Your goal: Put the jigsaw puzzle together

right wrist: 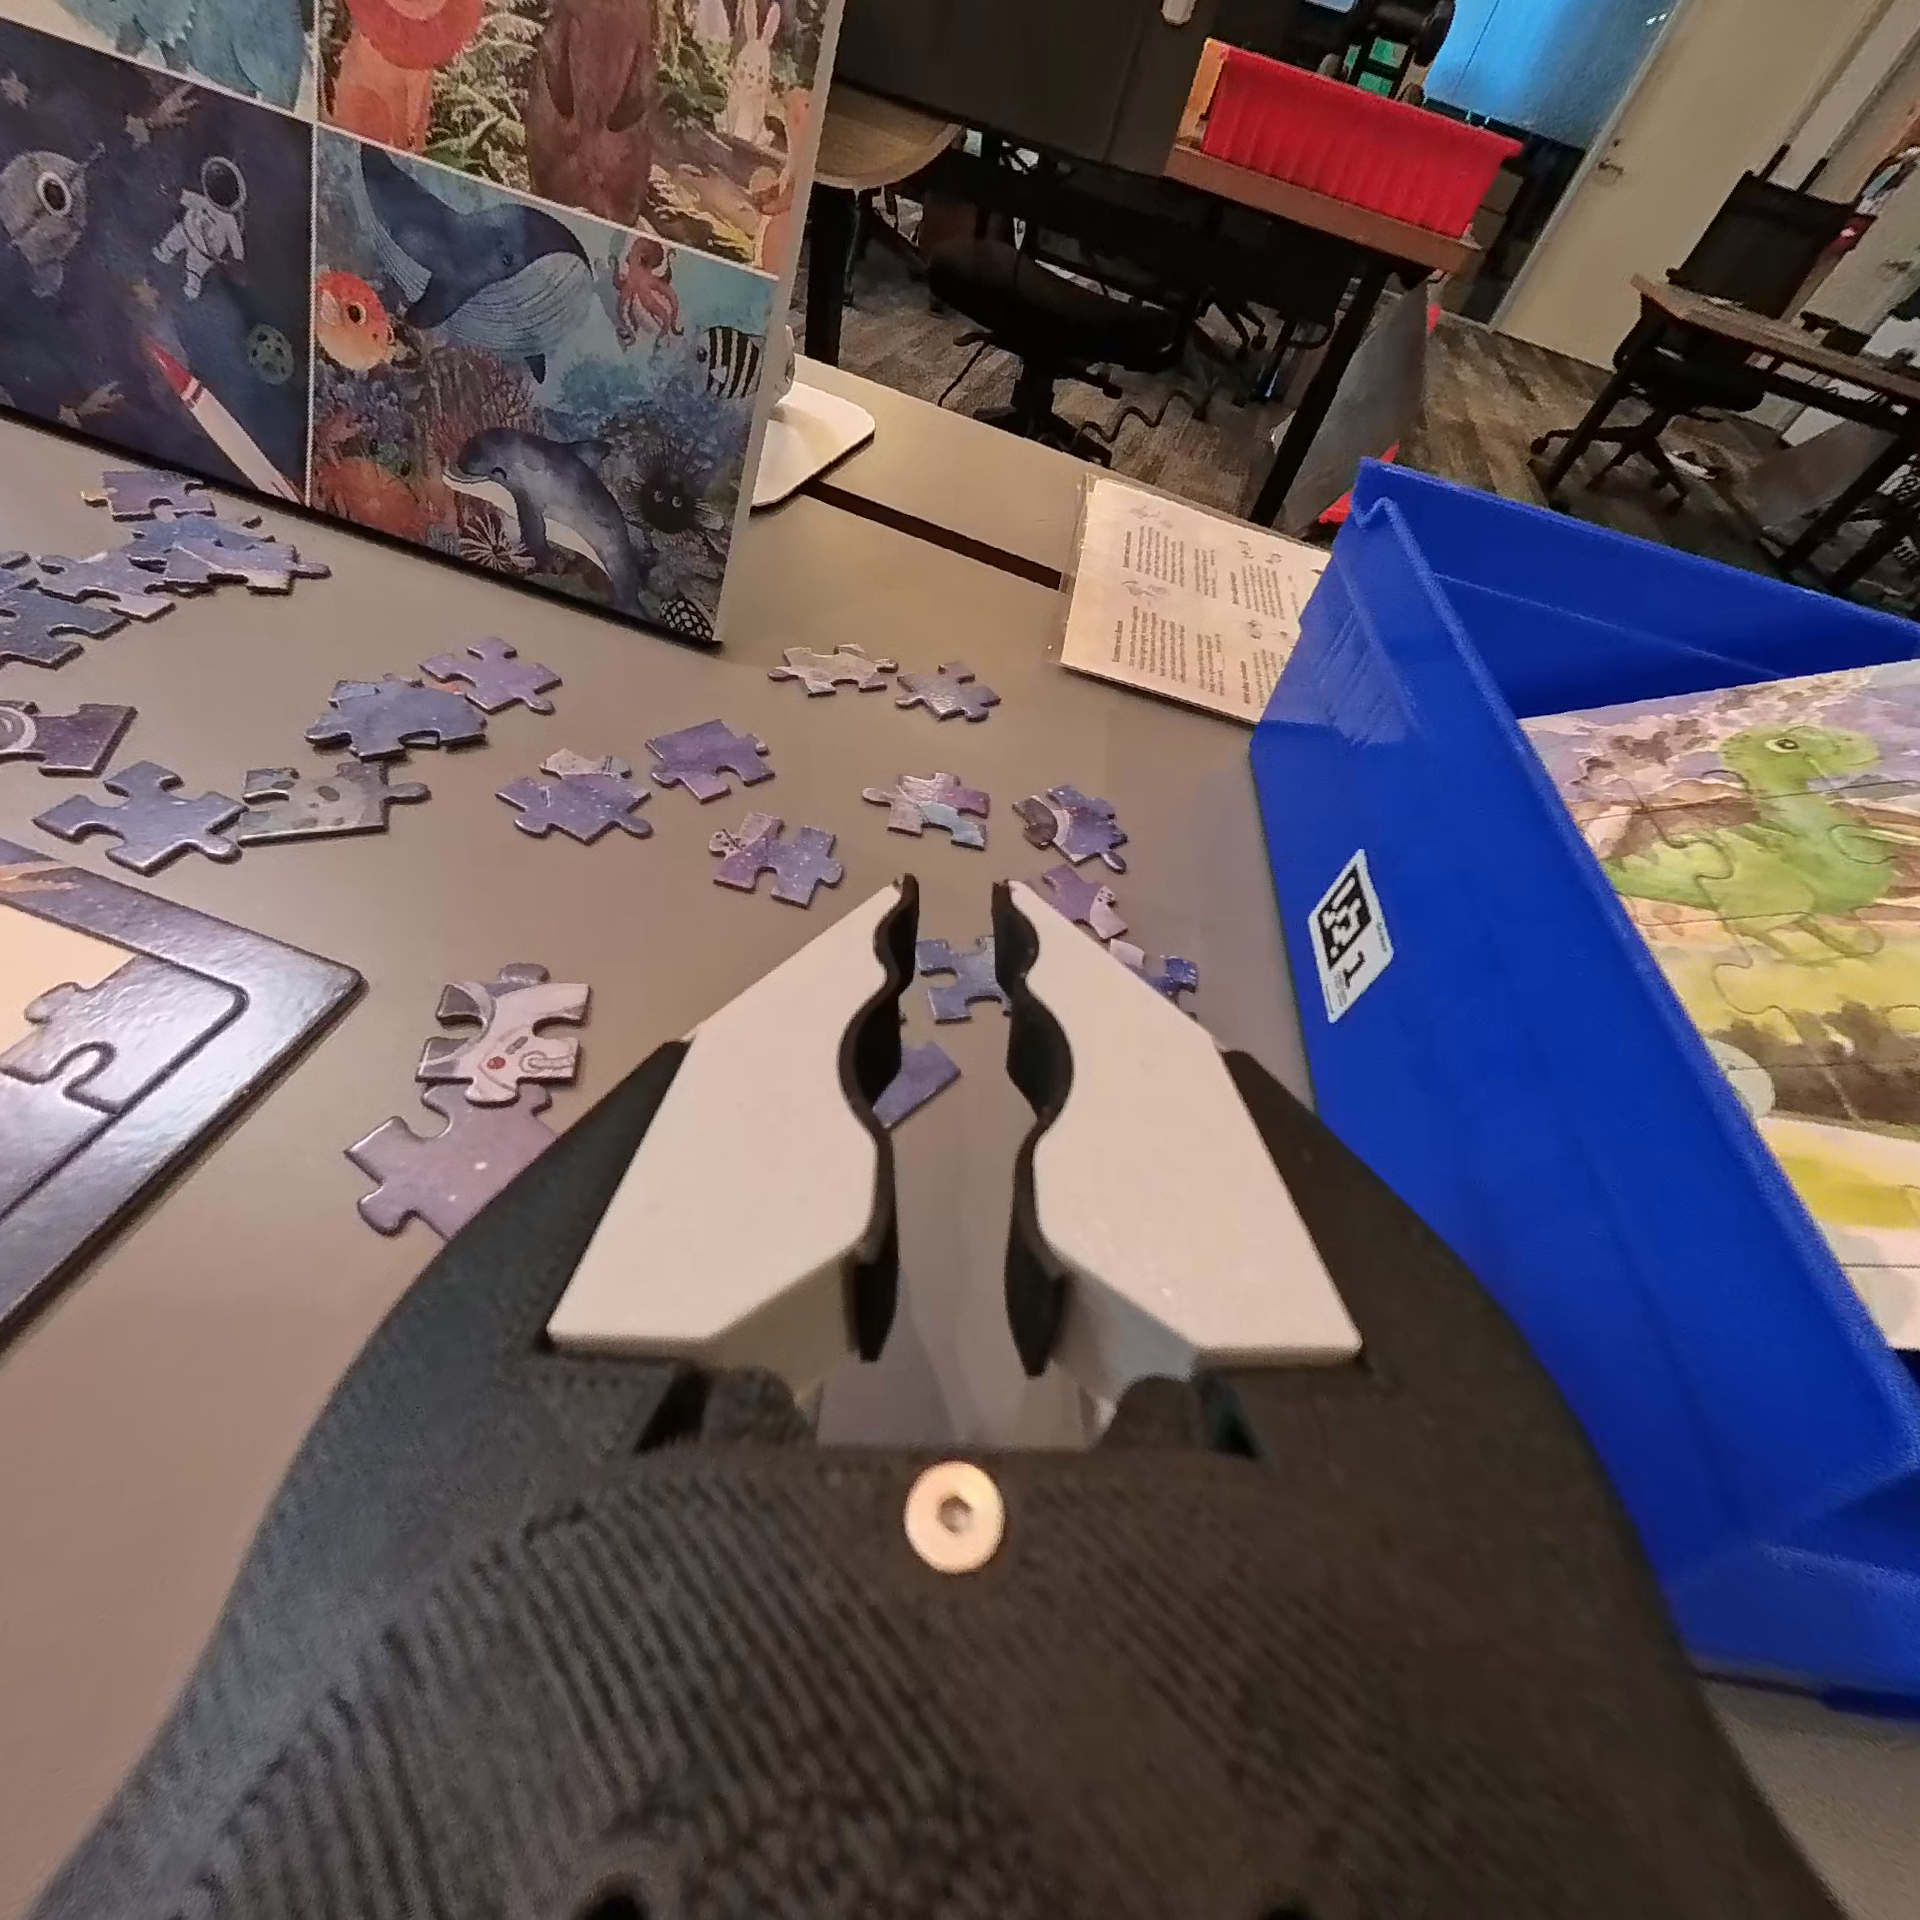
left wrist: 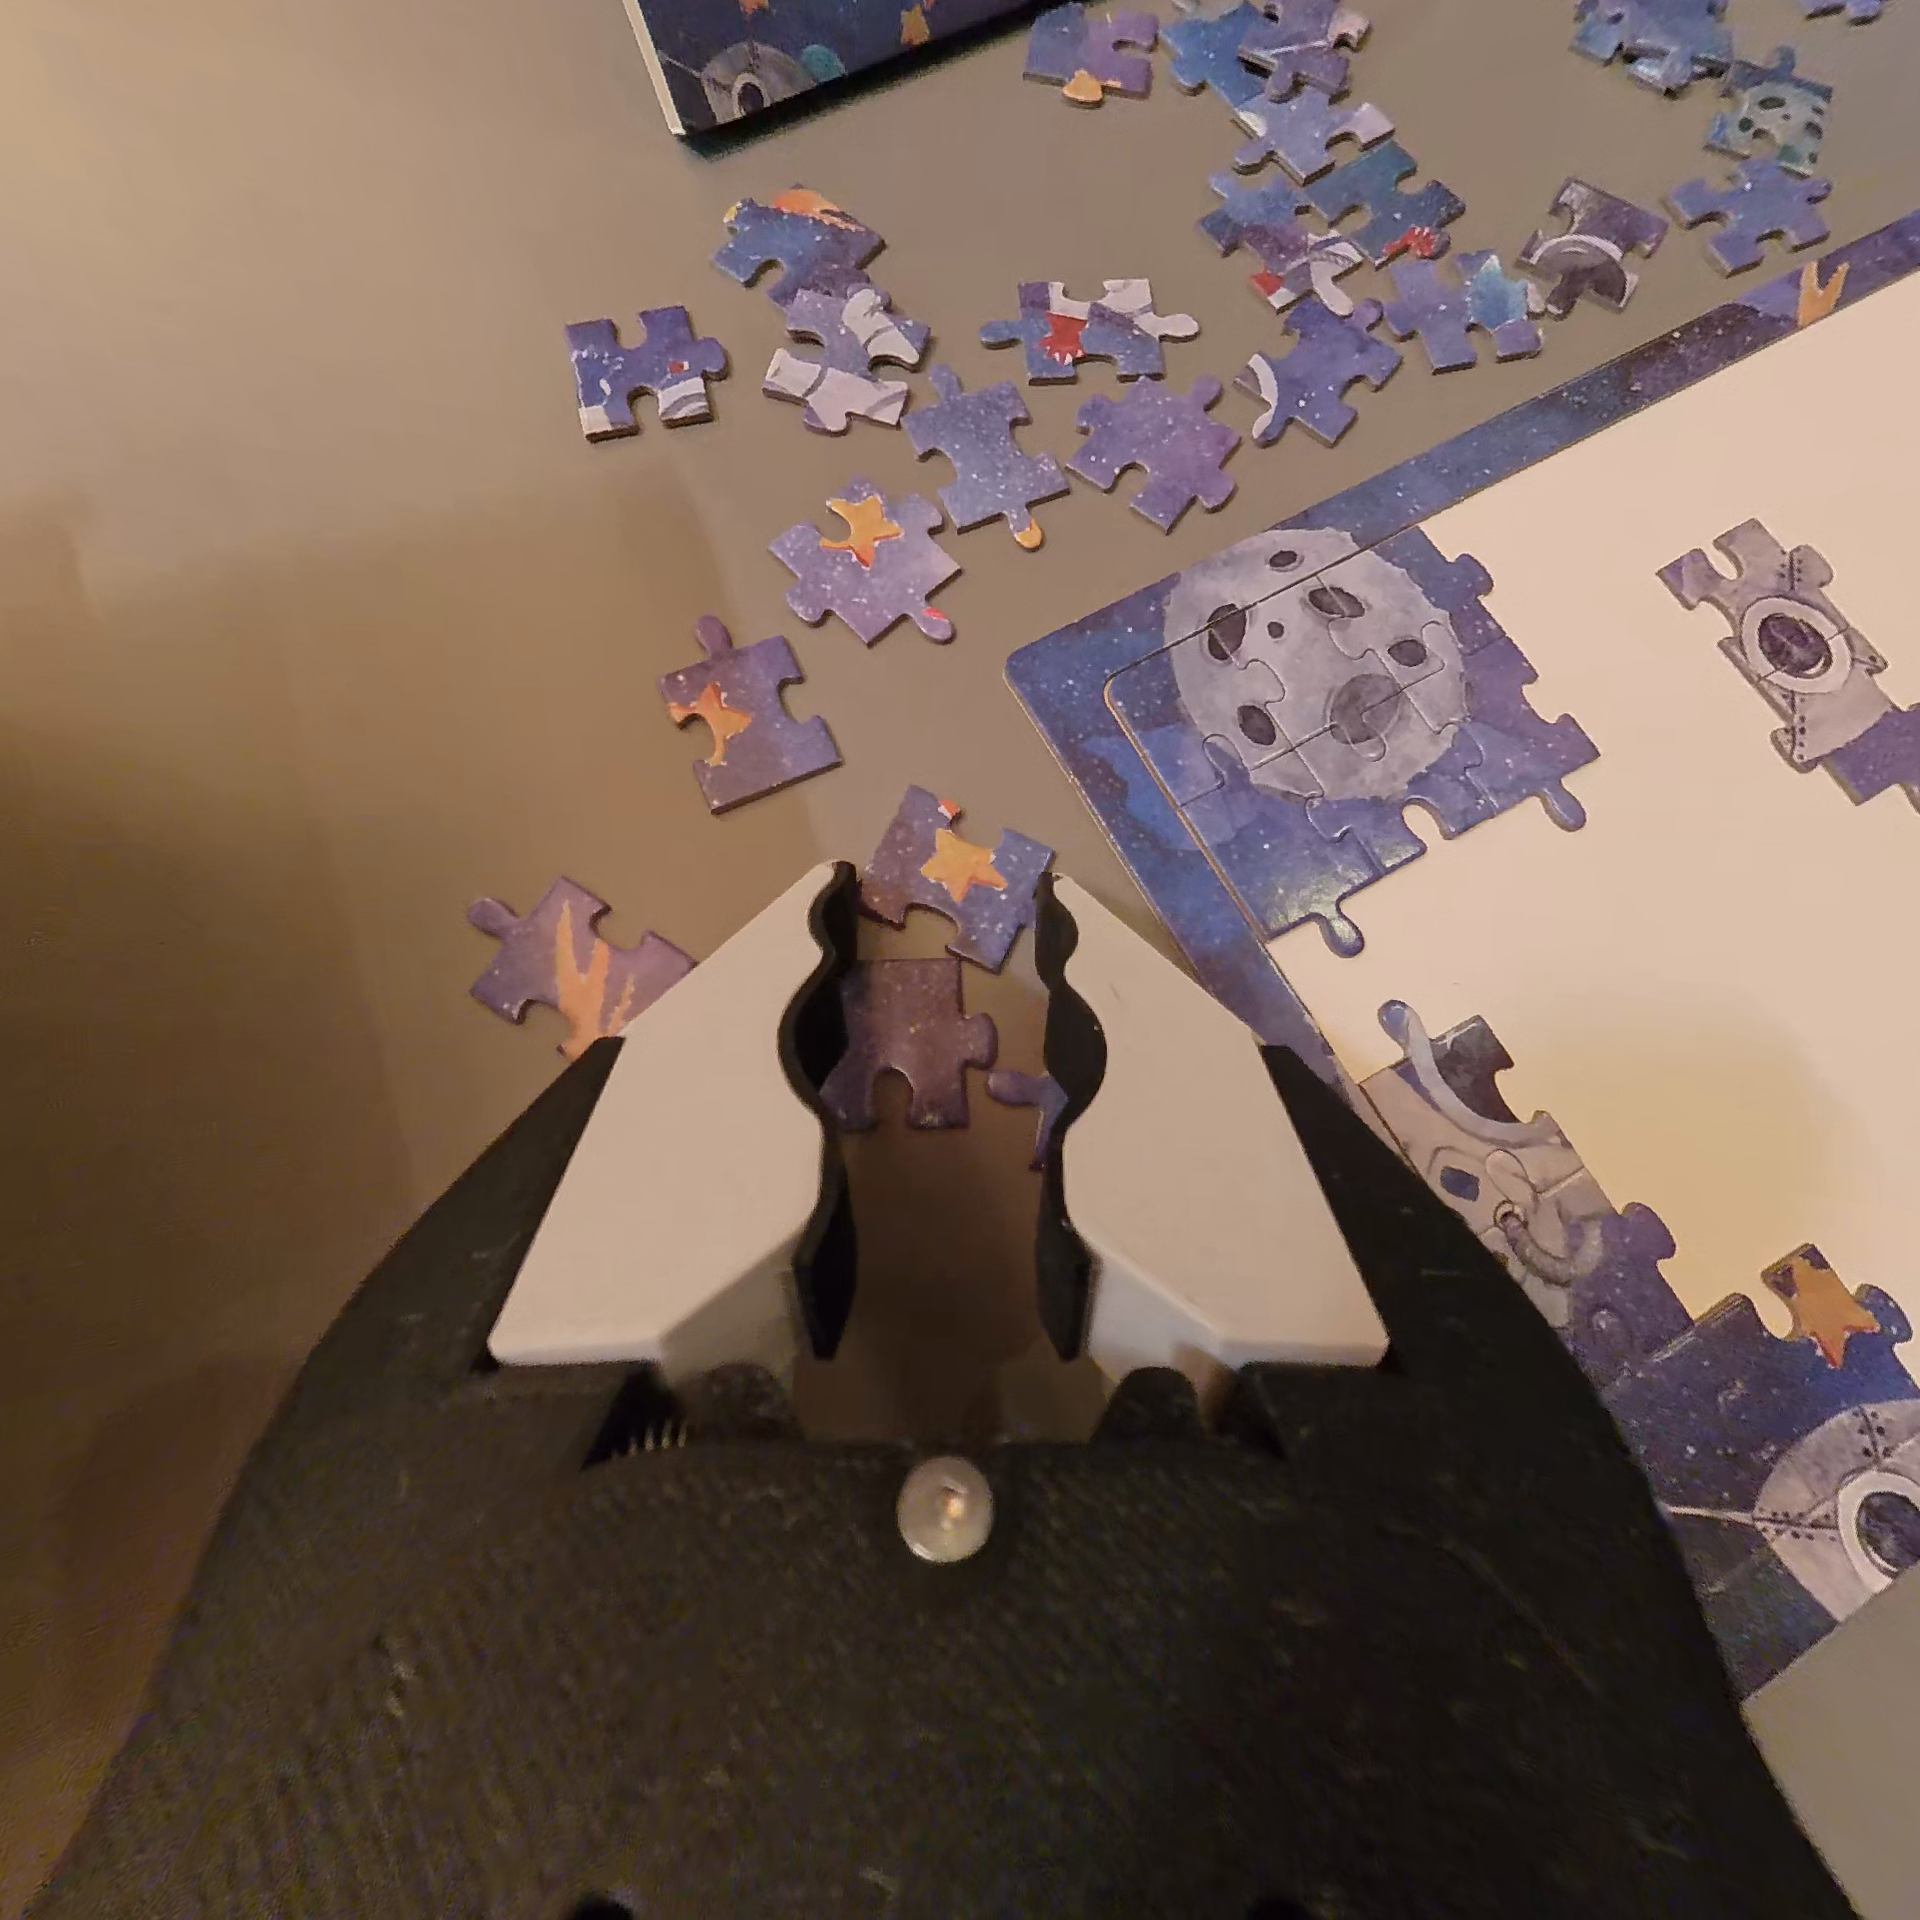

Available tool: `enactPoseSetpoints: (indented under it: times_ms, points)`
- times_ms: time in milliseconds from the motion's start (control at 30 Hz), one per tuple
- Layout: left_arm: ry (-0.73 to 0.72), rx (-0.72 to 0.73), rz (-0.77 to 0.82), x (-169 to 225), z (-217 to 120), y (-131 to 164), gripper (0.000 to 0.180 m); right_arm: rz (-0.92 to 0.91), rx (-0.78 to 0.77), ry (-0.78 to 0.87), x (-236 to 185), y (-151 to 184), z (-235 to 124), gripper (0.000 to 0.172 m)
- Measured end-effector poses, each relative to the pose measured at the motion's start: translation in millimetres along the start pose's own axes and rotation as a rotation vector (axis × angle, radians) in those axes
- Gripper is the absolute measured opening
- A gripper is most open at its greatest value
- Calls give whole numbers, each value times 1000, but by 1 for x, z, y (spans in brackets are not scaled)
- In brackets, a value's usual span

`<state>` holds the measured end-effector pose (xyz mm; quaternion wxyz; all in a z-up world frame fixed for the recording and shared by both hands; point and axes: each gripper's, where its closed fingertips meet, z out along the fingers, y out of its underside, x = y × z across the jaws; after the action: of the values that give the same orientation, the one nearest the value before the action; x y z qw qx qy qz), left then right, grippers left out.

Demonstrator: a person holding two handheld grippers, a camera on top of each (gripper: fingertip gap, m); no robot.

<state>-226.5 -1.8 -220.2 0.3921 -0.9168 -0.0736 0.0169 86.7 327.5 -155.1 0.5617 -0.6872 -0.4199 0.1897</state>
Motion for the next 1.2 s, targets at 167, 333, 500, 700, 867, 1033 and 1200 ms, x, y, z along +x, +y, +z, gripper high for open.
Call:
enactPoseSetpoints:
  times_ms: [167,333,500,700,867,1033,1200]
  points:
    - [3,24,-2,-2,-3,-3,32,1,-1,-1,0,0,0,13]
    - [-14,62,10,-4,-8,-10,19,-3,-5,-2,-1,1,0,13]
    - [-42,71,7,-13,-12,-10,25,-4,-5,-3,-1,1,0,13]
    - [-113,193,-118,-44,-30,-21,28,-13,-9,-4,-2,1,1,13]
    - [-177,216,-200,-66,-36,-17,24,-14,-10,-3,-2,1,1,13]
    - [-204,198,-181,-69,-33,-13,22,-11,-9,-3,-2,1,1,13]
    - [-208,207,-171,-68,-32,-14,20,-10,-8,-4,-2,1,1,13]
